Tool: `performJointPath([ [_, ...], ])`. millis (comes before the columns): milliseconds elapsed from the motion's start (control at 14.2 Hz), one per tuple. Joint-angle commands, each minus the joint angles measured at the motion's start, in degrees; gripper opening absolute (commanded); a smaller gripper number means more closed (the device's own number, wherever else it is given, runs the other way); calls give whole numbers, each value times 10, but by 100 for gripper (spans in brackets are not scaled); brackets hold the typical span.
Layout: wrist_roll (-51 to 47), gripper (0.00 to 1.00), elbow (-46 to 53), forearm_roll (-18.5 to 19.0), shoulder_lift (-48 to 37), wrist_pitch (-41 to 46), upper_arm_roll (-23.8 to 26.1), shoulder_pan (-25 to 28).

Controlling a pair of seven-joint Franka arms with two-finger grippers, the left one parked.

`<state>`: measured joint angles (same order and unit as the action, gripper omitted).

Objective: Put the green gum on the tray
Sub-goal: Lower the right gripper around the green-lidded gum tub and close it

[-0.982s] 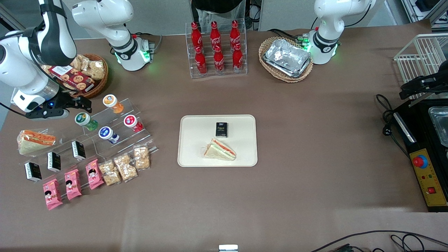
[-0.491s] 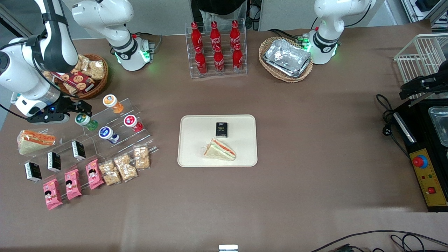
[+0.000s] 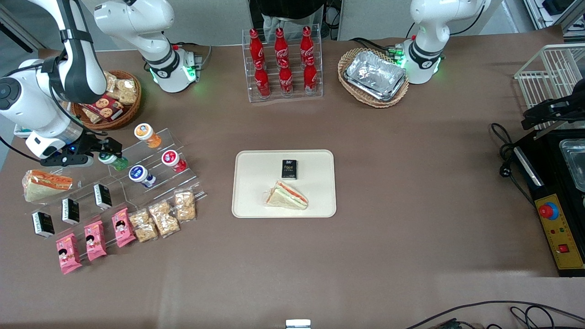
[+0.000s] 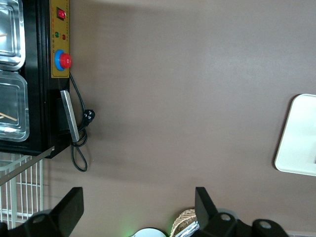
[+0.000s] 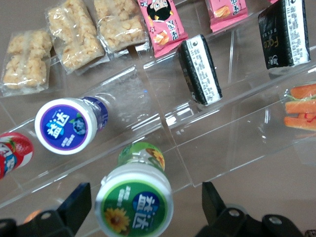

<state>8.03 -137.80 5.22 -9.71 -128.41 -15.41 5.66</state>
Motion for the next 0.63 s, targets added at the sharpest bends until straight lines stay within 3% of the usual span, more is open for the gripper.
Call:
performJointPath([
  [0, -6, 98, -1, 2, 9, -24, 3, -2],
  [70, -6, 94, 0, 1, 9, -24, 3, -2],
  [140, -6, 83, 0, 1, 9, -24, 3, -2],
  [491, -12, 61, 0, 0, 8, -20, 3, 0],
  [561, -12, 50, 0, 0, 8, -18, 4, 0],
])
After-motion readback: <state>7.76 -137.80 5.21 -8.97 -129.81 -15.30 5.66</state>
